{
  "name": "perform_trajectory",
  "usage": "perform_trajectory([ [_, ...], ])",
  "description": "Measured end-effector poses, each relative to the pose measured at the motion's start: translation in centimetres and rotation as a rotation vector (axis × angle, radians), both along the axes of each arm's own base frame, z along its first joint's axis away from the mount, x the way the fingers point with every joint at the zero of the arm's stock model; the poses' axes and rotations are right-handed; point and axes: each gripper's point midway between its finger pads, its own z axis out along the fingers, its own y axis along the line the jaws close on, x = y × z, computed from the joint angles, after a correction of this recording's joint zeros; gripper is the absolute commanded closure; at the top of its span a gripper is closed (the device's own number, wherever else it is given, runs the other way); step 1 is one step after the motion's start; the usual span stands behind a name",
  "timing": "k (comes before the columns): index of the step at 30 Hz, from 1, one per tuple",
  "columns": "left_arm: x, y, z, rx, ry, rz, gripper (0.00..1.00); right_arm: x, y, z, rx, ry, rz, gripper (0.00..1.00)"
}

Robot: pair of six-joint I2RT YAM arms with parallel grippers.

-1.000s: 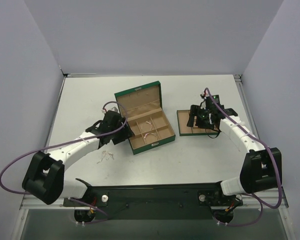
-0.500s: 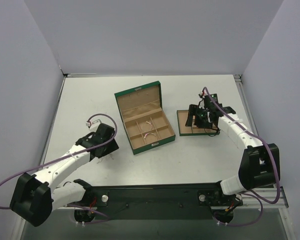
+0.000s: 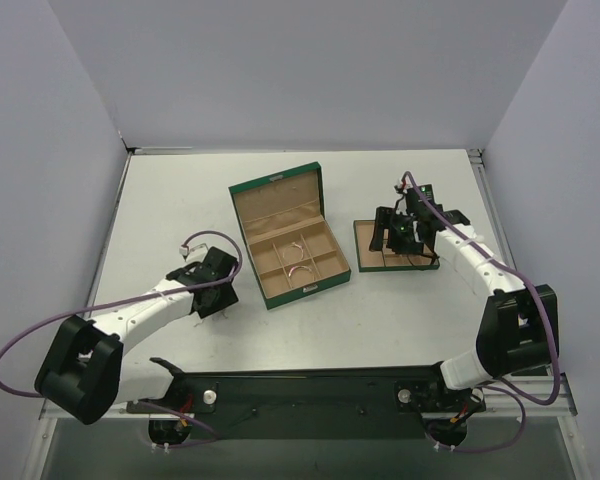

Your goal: Organize the mixed jewelry

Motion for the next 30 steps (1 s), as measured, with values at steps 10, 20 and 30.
perform_trajectory([
  [10,0.3,-0.6,-1.1,-0.004,0.026,-0.015,0.45,-0.1,0.1,0.0,-0.001,0.004,0.003,0.33],
  [20,1.3,-1.3,-1.2,-0.014,0.02,-0.022,0.56,-0.2,0.2,-0.6,-0.005,0.022,0.007,0.33],
  [30,1.2,-1.5,-1.3,0.003,0.032,-0.045,0.64,-0.3,0.2,-0.6,-0.005,0.025,0.005,0.34],
])
